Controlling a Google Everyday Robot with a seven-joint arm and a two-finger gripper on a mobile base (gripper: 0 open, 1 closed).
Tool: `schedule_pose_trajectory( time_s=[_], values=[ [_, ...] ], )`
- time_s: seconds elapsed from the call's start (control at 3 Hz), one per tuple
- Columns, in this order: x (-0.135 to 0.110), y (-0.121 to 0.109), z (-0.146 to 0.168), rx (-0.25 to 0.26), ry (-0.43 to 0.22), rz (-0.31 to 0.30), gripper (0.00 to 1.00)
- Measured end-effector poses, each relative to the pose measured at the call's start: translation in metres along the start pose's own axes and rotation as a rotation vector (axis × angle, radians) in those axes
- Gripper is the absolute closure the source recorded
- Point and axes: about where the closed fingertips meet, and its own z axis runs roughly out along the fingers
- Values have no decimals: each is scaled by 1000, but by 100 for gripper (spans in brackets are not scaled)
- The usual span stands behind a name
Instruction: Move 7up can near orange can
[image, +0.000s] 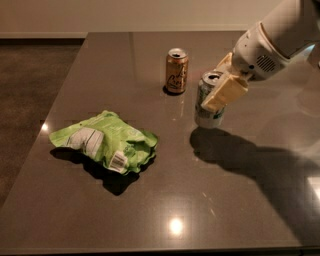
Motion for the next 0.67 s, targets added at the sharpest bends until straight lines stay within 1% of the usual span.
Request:
schedule_pose_trajectory(
  time_s=[0.33, 0.67],
  values=[
    [-17, -37, 11, 29, -9, 38, 100],
    [-24, -68, 23, 65, -15, 80, 100]
  ],
)
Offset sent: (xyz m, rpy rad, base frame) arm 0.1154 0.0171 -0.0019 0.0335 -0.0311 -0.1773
